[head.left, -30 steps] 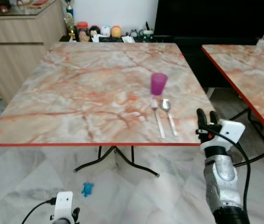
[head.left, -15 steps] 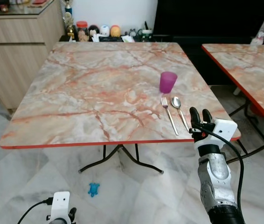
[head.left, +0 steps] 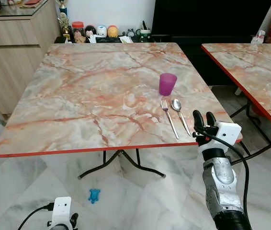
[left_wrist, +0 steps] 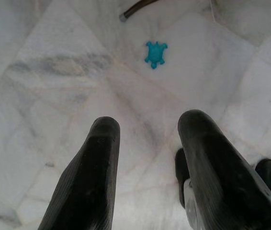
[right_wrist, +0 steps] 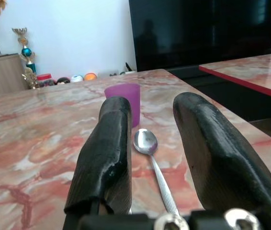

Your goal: Setting the table

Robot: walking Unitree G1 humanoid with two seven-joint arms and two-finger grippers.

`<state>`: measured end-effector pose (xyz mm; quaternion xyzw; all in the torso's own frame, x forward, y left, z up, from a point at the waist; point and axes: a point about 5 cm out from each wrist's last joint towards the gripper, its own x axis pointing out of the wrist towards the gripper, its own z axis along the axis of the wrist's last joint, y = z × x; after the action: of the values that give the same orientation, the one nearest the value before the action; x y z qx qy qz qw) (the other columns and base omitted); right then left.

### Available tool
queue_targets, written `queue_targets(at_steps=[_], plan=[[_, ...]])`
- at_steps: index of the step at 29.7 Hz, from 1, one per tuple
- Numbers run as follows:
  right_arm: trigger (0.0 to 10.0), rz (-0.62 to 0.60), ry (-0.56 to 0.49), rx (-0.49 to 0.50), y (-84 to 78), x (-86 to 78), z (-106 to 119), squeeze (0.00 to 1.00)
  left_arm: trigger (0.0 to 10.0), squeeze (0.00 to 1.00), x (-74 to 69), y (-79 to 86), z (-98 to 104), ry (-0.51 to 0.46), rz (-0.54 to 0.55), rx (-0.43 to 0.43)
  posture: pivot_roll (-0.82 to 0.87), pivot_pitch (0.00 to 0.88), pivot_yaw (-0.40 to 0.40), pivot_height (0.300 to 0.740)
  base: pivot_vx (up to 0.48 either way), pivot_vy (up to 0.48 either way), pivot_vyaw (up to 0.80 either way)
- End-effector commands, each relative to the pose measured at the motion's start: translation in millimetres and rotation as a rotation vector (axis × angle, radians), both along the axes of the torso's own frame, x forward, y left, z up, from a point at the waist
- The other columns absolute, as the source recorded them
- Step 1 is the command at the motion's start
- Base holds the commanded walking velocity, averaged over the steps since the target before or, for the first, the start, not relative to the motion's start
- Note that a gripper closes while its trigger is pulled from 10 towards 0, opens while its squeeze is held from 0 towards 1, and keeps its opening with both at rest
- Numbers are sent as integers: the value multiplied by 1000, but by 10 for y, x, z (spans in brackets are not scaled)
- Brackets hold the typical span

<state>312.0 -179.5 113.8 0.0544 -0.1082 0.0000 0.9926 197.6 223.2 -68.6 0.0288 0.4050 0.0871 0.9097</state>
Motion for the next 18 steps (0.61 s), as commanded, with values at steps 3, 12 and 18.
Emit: queue_targets(at_steps=[3,12,18], plan=[[10000,-11,4,12,-42,-19,-9,0,10000,0,-9,-3,-8,9,4,-6,36,0,-36,740,261,0,0],[10000,2,6,-11,6,-24,-11,0,10000,0,-9,-11,-10,10,0,-12,37,0,-35,740,262,0,0],[10000,2,9,-2,13,-27,-15,0,10000,0,-8,-8,-9,10,-3,-8,34,0,-33,740,259,0,215]])
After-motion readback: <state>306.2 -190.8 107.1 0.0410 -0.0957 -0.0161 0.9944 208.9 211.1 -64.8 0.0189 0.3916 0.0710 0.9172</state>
